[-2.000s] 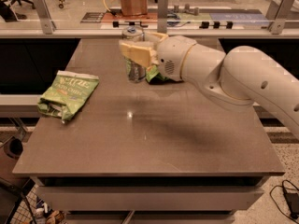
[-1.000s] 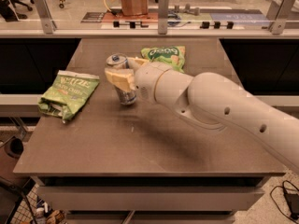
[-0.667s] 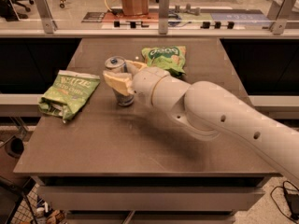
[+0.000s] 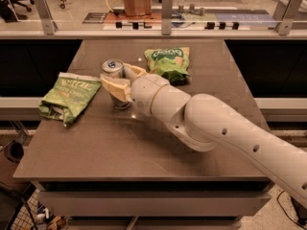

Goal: Move redbull can near green jalapeno chip bag

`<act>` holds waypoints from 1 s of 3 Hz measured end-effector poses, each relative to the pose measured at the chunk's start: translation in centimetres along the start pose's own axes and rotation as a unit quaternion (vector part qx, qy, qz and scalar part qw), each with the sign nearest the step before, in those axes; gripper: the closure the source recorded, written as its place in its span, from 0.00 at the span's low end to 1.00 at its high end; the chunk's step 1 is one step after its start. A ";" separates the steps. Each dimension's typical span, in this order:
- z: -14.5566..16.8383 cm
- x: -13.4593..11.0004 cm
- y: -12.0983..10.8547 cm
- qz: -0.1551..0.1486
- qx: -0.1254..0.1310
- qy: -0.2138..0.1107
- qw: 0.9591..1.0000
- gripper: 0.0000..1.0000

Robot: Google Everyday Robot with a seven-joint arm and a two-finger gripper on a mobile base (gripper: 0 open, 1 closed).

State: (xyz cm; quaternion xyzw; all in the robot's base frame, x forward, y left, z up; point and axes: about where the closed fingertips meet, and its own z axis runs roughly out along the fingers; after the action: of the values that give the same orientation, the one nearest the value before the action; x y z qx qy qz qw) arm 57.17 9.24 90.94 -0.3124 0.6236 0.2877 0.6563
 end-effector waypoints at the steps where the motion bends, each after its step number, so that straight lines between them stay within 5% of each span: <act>1: -0.5 -0.6 0.5 -0.003 -0.003 -0.004 1.000 1.00; 3: -0.8 -2.1 0.8 -0.005 -0.017 -0.015 1.000 1.00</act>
Offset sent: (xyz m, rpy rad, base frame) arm -0.0147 -0.0081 0.0240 0.0166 -0.0301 0.0204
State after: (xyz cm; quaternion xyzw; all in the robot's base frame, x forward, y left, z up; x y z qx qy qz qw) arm 55.97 9.18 92.99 -0.3224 0.6071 0.2994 0.6617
